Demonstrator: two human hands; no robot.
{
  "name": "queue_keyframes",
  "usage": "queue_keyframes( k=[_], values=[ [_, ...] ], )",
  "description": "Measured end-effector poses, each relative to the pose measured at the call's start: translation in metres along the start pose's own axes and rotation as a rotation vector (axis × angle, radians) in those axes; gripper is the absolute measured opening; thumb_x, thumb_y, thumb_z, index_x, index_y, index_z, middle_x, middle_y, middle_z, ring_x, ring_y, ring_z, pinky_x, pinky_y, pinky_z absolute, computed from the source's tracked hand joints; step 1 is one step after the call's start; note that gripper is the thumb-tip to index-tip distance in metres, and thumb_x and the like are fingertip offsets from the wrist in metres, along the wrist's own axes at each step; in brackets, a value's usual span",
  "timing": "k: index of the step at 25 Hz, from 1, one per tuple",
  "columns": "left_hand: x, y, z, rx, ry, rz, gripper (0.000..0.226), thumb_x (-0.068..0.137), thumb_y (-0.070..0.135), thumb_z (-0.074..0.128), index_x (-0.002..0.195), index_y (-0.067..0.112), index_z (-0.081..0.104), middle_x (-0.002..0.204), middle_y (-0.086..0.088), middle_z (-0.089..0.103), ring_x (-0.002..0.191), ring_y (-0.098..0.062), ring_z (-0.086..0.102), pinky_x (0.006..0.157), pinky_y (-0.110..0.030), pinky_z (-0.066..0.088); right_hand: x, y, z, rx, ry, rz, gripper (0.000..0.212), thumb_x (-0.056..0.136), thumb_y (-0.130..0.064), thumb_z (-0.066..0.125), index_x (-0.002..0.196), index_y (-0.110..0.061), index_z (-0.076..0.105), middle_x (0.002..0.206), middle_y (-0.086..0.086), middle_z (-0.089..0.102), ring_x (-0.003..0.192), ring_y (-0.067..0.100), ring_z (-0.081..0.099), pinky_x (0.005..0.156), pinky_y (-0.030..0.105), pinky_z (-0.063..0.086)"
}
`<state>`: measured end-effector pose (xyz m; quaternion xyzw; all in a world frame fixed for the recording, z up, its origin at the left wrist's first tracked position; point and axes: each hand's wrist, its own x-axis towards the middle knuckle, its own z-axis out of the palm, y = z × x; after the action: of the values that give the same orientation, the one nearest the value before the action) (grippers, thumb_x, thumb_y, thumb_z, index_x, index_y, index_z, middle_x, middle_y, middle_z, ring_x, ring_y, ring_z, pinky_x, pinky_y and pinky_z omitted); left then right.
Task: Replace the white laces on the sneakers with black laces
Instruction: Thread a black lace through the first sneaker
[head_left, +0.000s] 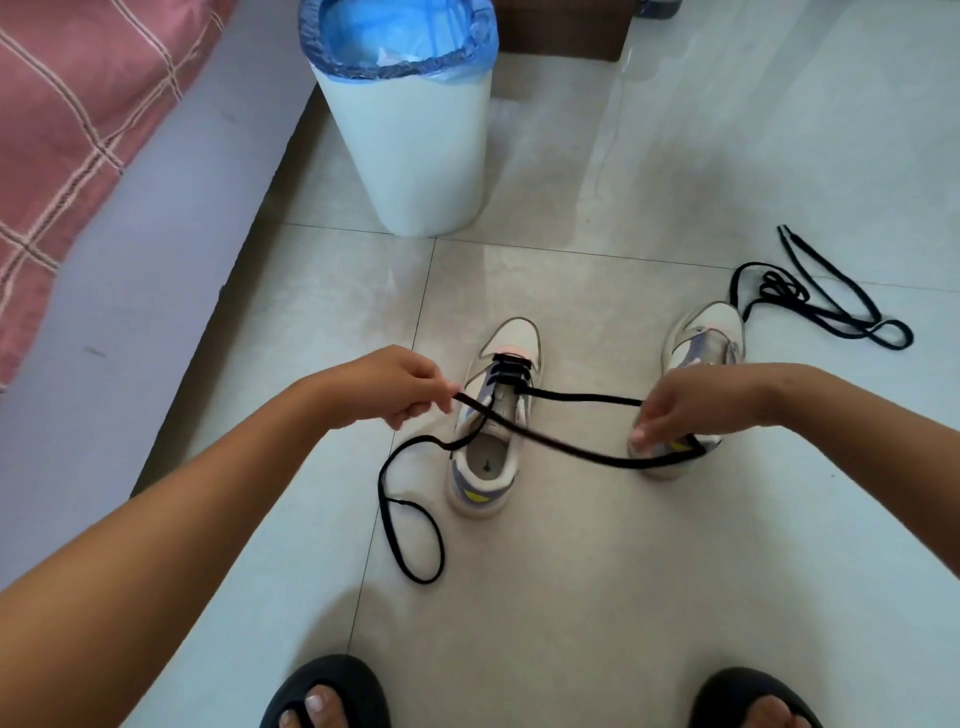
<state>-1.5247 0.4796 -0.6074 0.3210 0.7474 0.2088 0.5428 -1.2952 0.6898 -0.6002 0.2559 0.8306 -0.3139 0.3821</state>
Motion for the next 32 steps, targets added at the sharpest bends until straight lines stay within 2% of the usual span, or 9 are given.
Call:
queue_keyframes(
  k=[3,5,8,11,16,21,25,29,32],
  values=[
    [0.0,0.037,0.043,0.108,-0.152,0.128,0.025,0.093,0.029,0.057,0.075,0.014,0.067,0.056,0.002,0.048,0.05,-0.012,0.042,0.05,-0.018,0.038,0.011,-0.043,0.012,0.669,0.091,-0.202,0.041,0.092,-0.048,0.044,0.111,-0.015,0.06,0.11,0.007,0.067,0.098,0.014,0.064,0.092,0.025,0.046],
    [0.008,0.052,0.063,0.151,-0.153,0.154,0.025,0.093,0.026,0.054,0.076,0.013,0.066,0.058,0.003,0.054,0.048,-0.008,0.043,0.048,-0.015,0.038,0.015,-0.061,0.024,0.956,-0.061,-0.281,0.052,0.085,-0.055,0.04,0.11,-0.014,0.06,0.1,0.012,0.069,0.084,0.016,0.066,0.08,0.026,0.051],
    [0.016,0.057,0.075,0.001,-0.09,0.116,0.024,0.091,0.019,0.051,0.074,0.01,0.066,0.066,-0.001,0.058,0.051,-0.01,0.043,0.047,-0.021,0.036,0.026,-0.059,0.031,0.911,-0.143,-0.303,0.061,0.081,-0.057,0.041,0.09,-0.002,0.065,0.074,0.009,0.06,0.06,0.014,0.049,0.056,0.021,0.042],
    [0.016,0.058,0.084,-0.106,0.01,0.046,0.029,0.092,0.017,0.05,0.066,0.014,0.061,0.057,0.003,0.052,0.05,-0.01,0.043,0.047,-0.021,0.035,0.037,-0.047,0.022,0.887,-0.209,-0.282,0.062,0.079,-0.058,0.047,0.089,0.0,0.067,0.08,0.013,0.059,0.066,0.019,0.044,0.055,0.02,0.04],
    [0.02,0.053,0.089,-0.355,0.259,-0.096,0.032,0.095,0.025,0.05,0.07,0.009,0.063,0.06,0.0,0.054,0.051,-0.015,0.049,0.048,-0.02,0.042,0.056,-0.036,0.005,0.868,-0.24,-0.287,0.025,0.093,-0.021,0.052,0.088,0.0,0.065,0.072,0.004,0.064,0.055,0.006,0.048,0.05,0.014,0.038],
    [0.029,0.037,0.117,-0.85,0.526,-0.506,0.027,0.097,0.022,0.041,0.099,0.005,0.063,0.062,-0.008,0.046,0.052,-0.019,0.041,0.051,-0.021,0.037,0.089,-0.039,0.004,0.751,0.1,-0.277,0.005,0.088,-0.004,0.062,0.088,-0.003,0.066,0.068,0.005,0.063,0.05,0.008,0.048,0.045,0.015,0.037],
    [0.043,0.041,0.113,-1.289,0.555,-0.517,0.019,0.098,0.009,0.042,0.098,0.008,0.061,0.043,-0.008,0.056,0.036,-0.018,0.055,0.032,-0.016,0.041,0.111,-0.057,0.019,0.88,0.273,-0.306,0.007,0.085,-0.003,0.066,0.091,-0.002,0.069,0.071,0.001,0.063,0.058,0.006,0.056,0.062,0.021,0.048],
    [0.075,0.042,0.122,-1.515,0.698,-0.439,0.028,0.097,0.006,0.044,0.119,0.007,0.06,0.102,-0.012,0.067,0.089,-0.021,0.065,0.061,-0.023,0.052,0.123,-0.06,0.032,0.844,0.337,-0.265,0.011,0.081,-0.005,0.07,0.091,-0.001,0.074,0.071,-0.001,0.064,0.07,0.013,0.058,0.078,0.031,0.05],
    [0.086,0.042,0.12,-1.636,0.748,-0.413,0.027,0.097,0.011,0.045,0.119,0.003,0.059,0.115,-0.014,0.064,0.099,-0.024,0.063,0.066,-0.027,0.057,0.117,-0.057,0.031,1.04,0.289,-0.193,0.005,0.08,0.002,0.07,0.084,0.002,0.071,0.067,0.008,0.06,0.059,0.018,0.052,0.058,0.024,0.049]
  ],
)
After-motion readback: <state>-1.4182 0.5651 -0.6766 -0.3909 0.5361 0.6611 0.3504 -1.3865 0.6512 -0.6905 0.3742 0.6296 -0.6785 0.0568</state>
